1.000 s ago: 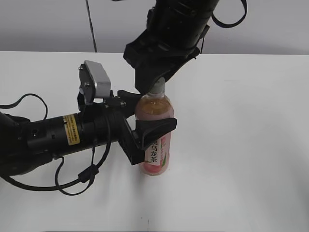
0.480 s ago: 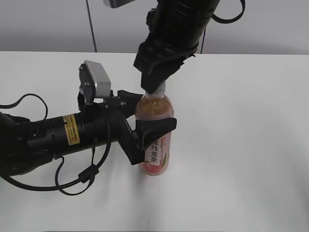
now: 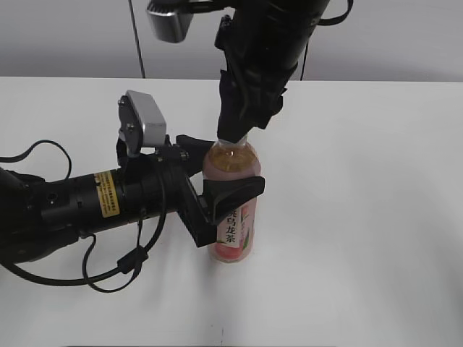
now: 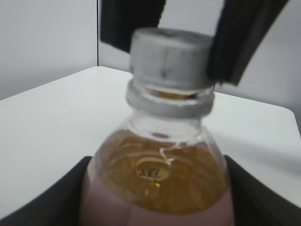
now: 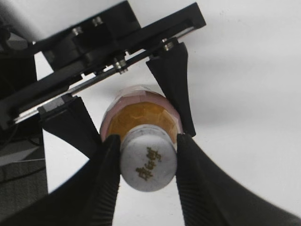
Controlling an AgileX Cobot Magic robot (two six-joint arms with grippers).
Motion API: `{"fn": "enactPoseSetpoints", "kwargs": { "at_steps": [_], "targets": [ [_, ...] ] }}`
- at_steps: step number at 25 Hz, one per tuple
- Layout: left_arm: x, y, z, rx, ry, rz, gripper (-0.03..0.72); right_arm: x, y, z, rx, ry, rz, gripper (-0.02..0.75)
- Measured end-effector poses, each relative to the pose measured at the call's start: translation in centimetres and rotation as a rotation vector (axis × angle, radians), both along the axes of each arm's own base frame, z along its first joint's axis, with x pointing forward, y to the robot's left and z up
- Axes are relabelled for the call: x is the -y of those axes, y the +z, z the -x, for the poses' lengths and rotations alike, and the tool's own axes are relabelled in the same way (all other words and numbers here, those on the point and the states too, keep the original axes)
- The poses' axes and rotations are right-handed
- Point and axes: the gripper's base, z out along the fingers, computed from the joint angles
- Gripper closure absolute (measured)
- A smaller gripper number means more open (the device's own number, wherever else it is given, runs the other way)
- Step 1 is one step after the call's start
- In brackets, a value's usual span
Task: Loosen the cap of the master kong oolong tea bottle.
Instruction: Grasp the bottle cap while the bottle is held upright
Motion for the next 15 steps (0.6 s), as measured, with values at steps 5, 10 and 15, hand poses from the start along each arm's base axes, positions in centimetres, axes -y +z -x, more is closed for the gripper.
{"fn": "enactPoseSetpoints", "kwargs": {
  "at_steps": [5, 10, 15],
  "targets": [
    [0.00, 0.00, 0.00, 0.000, 0.000, 0.000, 0.224, -0.01, 0.00, 0.00, 0.082, 0.231, 0.025, 0.461],
    [0.00, 0.00, 0.00, 0.000, 0.000, 0.000, 0.224, -0.01, 0.00, 0.01, 0.158, 0.445, 0.048, 0.461],
    [0.00, 0.00, 0.00, 0.000, 0.000, 0.000, 0.224, 0.00, 0.00, 0.02, 0.221, 0.626, 0.068, 0.461]
  ]
}}
